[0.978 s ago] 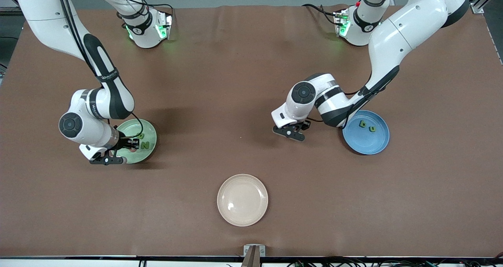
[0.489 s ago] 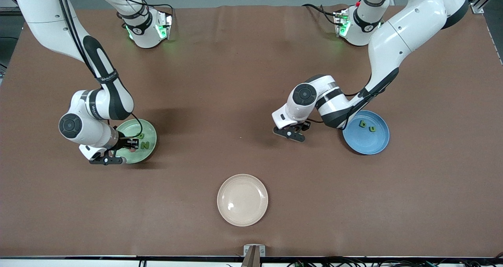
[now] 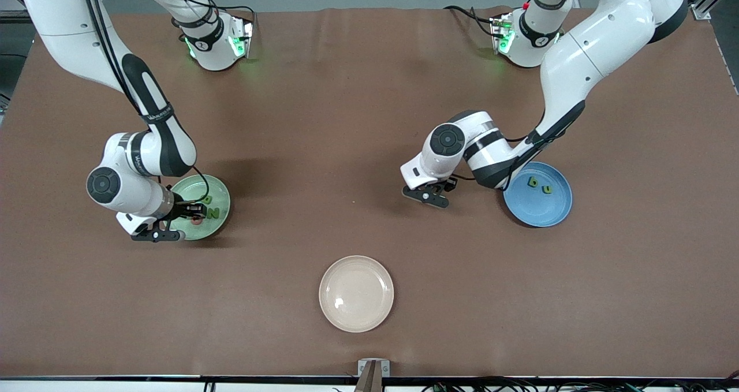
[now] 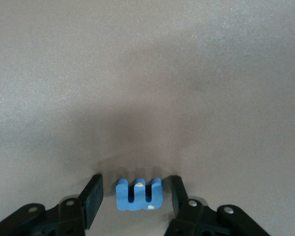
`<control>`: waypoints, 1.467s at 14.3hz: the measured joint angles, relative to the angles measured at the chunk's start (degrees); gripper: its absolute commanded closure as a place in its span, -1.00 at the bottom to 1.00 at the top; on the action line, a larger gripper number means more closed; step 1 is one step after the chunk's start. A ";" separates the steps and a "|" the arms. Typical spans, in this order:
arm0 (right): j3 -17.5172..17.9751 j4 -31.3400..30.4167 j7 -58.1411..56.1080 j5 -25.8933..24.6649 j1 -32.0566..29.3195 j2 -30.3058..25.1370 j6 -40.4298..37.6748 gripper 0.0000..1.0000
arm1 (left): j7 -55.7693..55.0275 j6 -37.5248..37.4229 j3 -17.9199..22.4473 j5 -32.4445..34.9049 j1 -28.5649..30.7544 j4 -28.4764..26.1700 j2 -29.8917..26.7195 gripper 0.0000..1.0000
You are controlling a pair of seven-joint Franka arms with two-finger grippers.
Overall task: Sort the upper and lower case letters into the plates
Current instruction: 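Carry the m to the blue plate while the right arm returns to rest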
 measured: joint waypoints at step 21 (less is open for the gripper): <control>-0.06 27.28 1.90 -2.22 -3.01 -17.74 -49.94 -1.00 | 6.59 -14.53 -15.25 -0.03 16.59 0.73 -3.44 0.70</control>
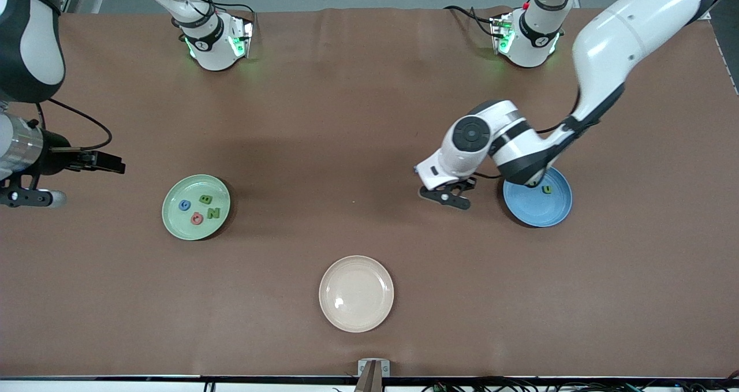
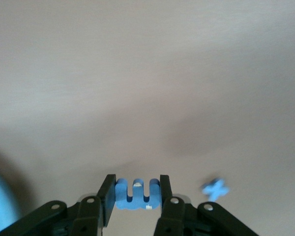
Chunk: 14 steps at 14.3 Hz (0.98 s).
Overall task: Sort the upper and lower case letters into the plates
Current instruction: 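Carry the m to the blue plate while the right arm returns to rest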
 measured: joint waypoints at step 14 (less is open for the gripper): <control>0.55 6.15 0.22 -0.95 -0.20 1.12 -7.53 -1.00 | 22.78 5.68 -4.63 9.88 29.13 -12.63 0.18 0.69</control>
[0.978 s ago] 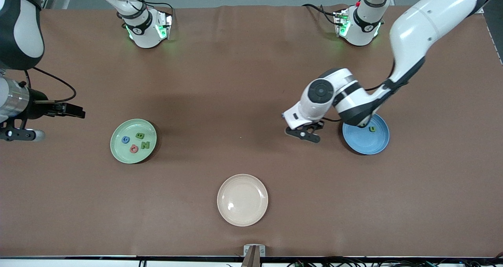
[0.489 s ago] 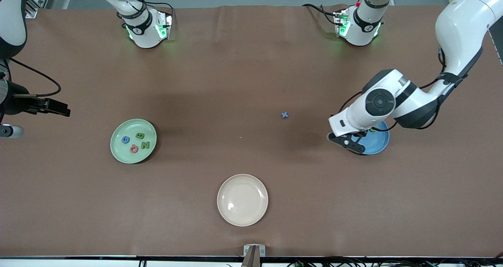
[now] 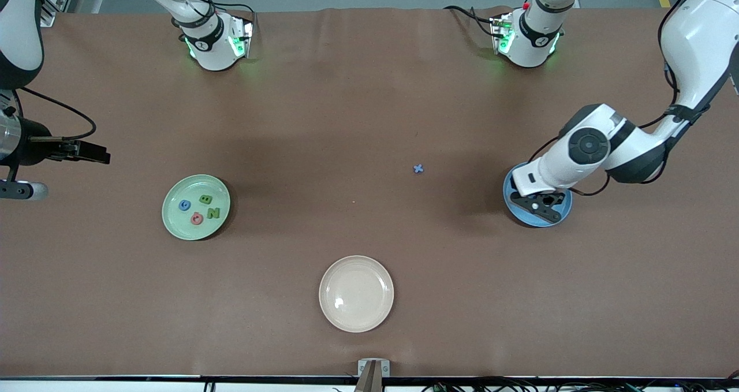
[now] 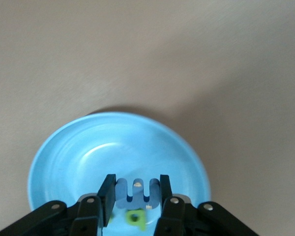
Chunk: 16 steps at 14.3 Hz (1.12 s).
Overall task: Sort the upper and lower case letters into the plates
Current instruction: 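Carry the m to the blue plate while the right arm returns to rest, then release the blue m in the blue plate with the left gripper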
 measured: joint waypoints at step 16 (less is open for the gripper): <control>-0.05 -9.86 -0.03 1.77 1.27 -11.17 3.97 -1.00 | 2.44 10.00 9.63 5.36 -3.37 -0.75 1.60 0.58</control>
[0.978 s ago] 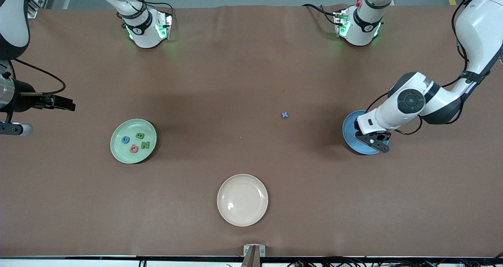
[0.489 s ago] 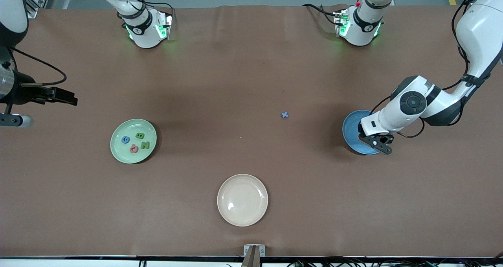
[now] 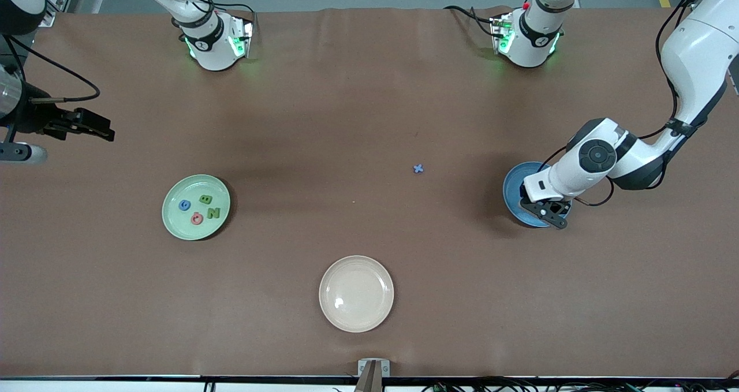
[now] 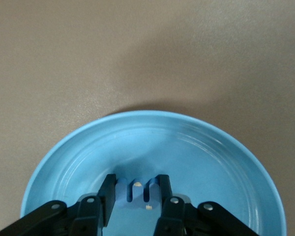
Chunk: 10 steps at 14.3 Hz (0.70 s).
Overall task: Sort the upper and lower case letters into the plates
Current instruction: 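Release the blue m in the blue plate with the left gripper, then move the left gripper toward the blue lowercase x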
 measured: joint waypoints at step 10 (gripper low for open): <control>-0.71 -4.31 0.00 0.00 0.06 -6.59 0.11 -1.00 | 0.25 -9.17 -10.20 -3.56 4.66 1.12 -0.63 -1.00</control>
